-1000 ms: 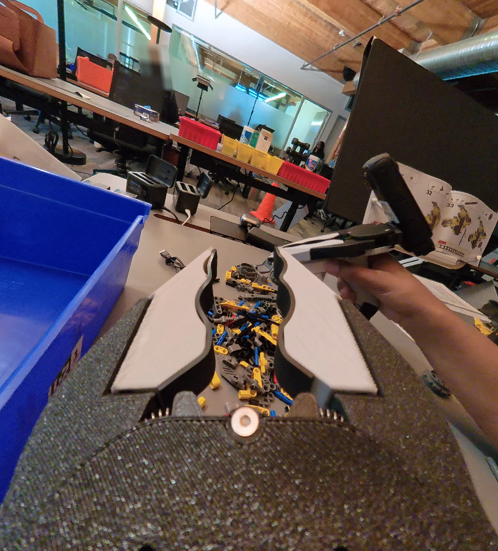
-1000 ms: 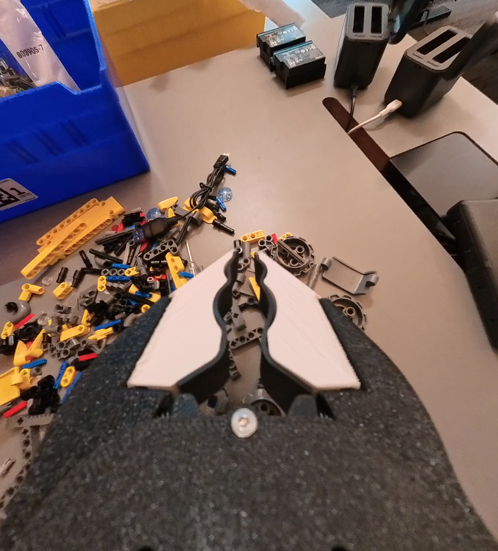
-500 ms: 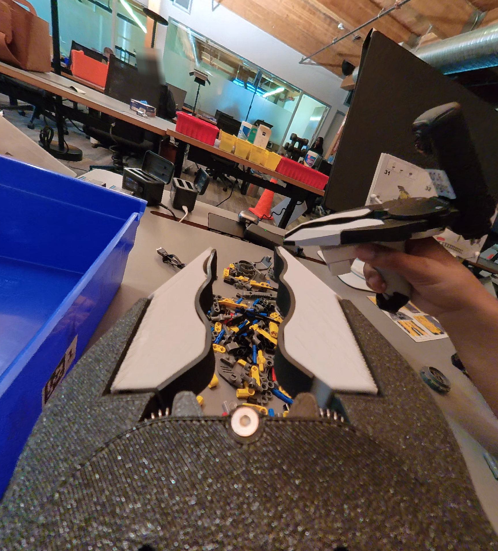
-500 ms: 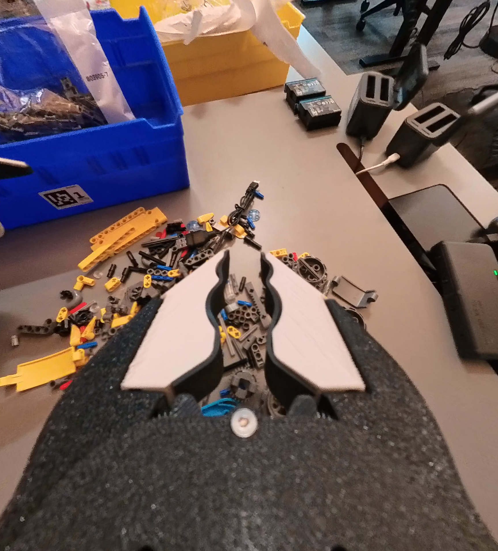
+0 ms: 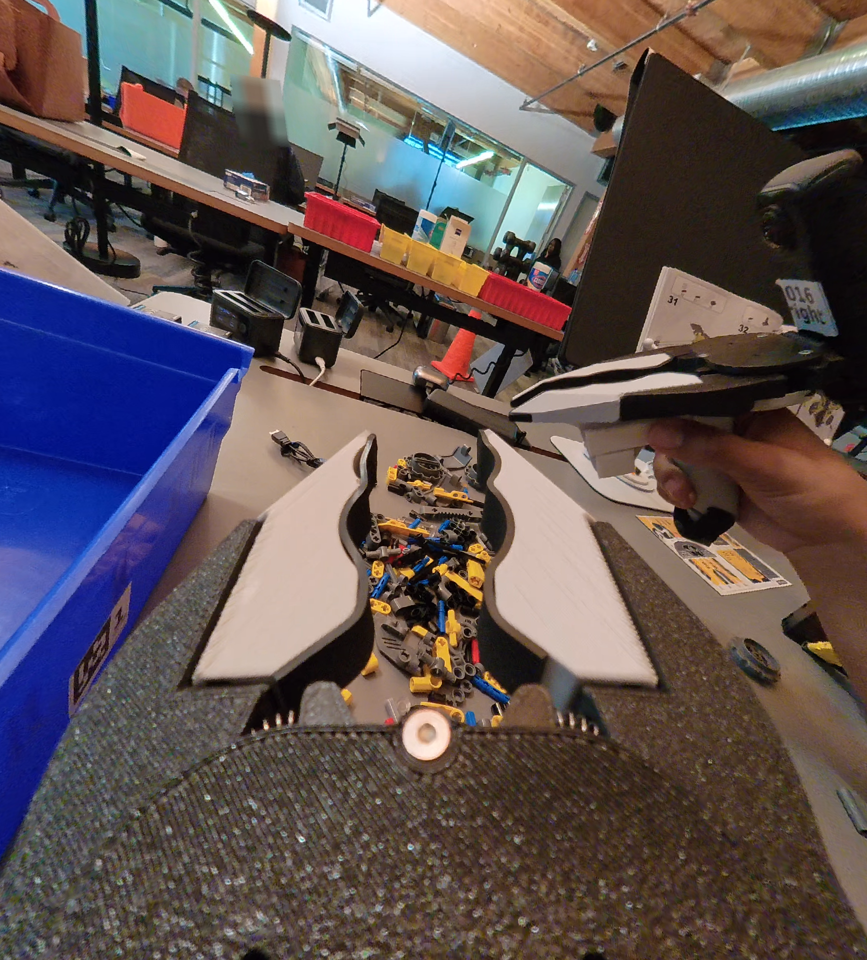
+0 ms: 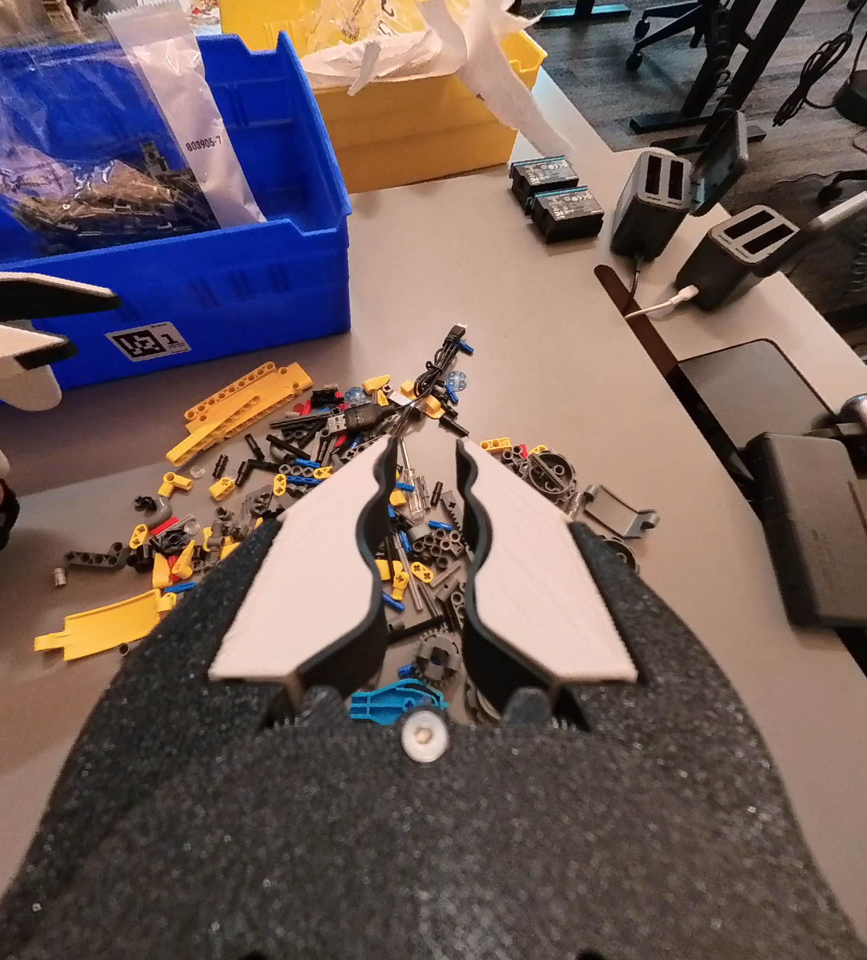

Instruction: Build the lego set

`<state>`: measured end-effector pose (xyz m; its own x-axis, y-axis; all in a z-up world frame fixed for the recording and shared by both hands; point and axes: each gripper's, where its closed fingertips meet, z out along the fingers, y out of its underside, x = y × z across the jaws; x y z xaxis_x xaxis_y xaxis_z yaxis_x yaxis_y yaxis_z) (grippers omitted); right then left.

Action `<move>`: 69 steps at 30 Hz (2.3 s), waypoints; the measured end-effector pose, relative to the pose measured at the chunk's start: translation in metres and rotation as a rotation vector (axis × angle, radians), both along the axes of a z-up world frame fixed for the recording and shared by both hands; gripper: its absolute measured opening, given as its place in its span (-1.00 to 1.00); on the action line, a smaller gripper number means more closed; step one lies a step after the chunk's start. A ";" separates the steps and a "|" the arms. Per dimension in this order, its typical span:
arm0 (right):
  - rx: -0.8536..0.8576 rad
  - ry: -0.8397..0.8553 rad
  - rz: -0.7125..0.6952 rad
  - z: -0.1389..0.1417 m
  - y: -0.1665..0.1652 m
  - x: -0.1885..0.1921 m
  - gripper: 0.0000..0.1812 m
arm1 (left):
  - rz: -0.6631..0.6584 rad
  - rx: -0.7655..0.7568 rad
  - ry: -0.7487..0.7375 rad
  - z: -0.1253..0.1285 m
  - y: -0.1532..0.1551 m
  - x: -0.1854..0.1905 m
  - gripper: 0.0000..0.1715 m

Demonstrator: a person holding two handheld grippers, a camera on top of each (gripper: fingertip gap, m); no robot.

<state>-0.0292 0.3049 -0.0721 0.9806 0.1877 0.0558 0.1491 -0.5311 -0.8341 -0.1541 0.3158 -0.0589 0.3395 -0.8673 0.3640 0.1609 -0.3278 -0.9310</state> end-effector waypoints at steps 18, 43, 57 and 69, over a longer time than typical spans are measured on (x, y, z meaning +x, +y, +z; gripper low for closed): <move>-0.014 -0.002 0.058 0.001 -0.004 -0.014 -0.80 | -0.004 -0.004 -0.001 0.000 -0.001 0.000 -0.60; -0.614 -0.065 0.401 -0.115 -0.060 -0.080 -0.83 | -0.014 -0.013 -0.012 0.001 -0.001 0.001 -0.59; -0.559 -0.076 0.324 -0.103 -0.050 -0.065 -0.82 | -0.018 -0.017 -0.012 0.000 -0.001 0.001 -0.58; -0.597 -0.058 0.363 -0.109 -0.054 -0.080 -0.77 | -0.019 -0.019 -0.011 0.000 -0.001 0.002 -0.58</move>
